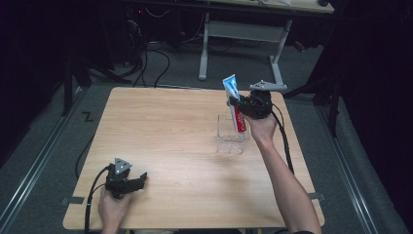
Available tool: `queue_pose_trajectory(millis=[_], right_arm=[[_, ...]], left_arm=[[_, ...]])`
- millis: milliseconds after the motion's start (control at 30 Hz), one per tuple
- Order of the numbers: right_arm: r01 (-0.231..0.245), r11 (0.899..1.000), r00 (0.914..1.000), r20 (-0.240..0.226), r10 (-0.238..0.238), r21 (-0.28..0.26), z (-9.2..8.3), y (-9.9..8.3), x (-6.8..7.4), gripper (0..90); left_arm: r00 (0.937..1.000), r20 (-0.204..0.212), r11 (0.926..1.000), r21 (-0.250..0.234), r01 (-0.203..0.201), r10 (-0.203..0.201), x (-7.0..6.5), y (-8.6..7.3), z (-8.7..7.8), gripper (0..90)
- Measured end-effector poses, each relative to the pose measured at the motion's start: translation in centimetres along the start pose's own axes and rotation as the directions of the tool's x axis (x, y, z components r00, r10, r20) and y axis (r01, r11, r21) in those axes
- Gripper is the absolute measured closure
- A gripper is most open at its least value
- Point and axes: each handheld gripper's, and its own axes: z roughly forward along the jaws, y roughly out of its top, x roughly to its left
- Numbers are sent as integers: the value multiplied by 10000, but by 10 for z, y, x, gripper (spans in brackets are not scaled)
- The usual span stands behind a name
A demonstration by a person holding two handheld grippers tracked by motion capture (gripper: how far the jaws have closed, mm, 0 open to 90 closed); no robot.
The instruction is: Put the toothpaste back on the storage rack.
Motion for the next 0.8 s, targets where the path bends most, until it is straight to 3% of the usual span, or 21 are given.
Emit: queue_pose_trajectory(millis=[800], right_arm=[[158, 9984, 9989, 434, -182, 549, 16, -16, -6, 707]], left_arm=[[10000, 1, 10000, 5, -4, 4, 0, 0, 0, 223]])
